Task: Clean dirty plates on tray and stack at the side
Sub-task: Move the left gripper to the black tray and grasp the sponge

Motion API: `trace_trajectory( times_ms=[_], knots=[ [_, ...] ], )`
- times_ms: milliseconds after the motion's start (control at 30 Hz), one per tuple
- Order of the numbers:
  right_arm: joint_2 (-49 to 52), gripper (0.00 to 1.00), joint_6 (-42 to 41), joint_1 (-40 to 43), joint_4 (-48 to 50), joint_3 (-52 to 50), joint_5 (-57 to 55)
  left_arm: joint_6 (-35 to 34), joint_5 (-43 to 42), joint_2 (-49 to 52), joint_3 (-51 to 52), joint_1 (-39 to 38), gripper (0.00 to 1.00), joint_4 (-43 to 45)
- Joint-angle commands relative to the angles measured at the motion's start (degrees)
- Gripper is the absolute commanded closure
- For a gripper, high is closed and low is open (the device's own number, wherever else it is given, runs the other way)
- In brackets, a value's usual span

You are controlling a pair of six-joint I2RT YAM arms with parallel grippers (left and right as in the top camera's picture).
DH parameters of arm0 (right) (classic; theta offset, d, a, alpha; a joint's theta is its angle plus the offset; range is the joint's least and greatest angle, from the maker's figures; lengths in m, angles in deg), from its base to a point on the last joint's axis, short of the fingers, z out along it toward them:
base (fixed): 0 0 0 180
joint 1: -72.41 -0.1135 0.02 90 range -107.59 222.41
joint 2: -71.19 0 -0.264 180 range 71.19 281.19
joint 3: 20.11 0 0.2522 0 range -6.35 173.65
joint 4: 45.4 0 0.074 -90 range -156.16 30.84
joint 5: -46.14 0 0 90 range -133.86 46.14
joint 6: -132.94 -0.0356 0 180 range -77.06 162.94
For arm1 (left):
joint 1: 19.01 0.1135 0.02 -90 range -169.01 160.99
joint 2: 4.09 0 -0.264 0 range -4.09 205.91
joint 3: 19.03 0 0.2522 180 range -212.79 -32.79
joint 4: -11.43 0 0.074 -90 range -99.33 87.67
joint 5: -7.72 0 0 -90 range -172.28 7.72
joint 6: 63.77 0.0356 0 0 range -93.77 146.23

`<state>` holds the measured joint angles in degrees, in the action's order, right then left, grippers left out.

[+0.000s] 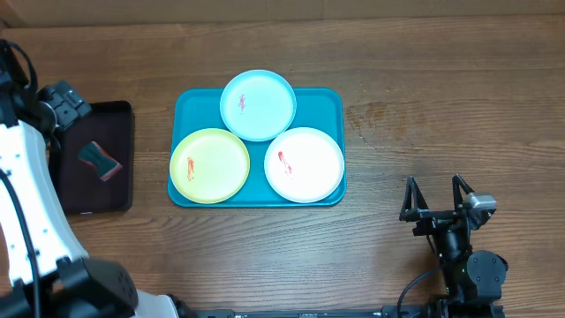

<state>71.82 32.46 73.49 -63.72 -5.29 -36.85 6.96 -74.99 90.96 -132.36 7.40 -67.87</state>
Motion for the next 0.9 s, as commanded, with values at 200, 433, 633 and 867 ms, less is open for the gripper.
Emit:
trace_trajectory(
  times_ms=[200,433,633,867],
  knots=[
    [-0.5,0.00,0.0,-0.3,0.2,-0.6,-0.8,-5.4,-3.8,14.6,-1.0,2.2,0.01,0.1],
    [-0.5,0.00,0.0,-0.3,0.2,-0.6,-0.8,-4.7,-5.4,23.8,-1.0,2.4,0.05,-0.4],
    [-0.5,0.00,0.0,-0.3,0.2,-0.6,-0.8,-2.3,-6.5,28.8,-1.0,2.6,0.08,-0.6],
    [-0.5,0.00,0.0,-0.3,0.2,-0.6,-0.8,-2.3,-6.2,31.9,-1.0,2.6,0.07,-1.3]
  ],
)
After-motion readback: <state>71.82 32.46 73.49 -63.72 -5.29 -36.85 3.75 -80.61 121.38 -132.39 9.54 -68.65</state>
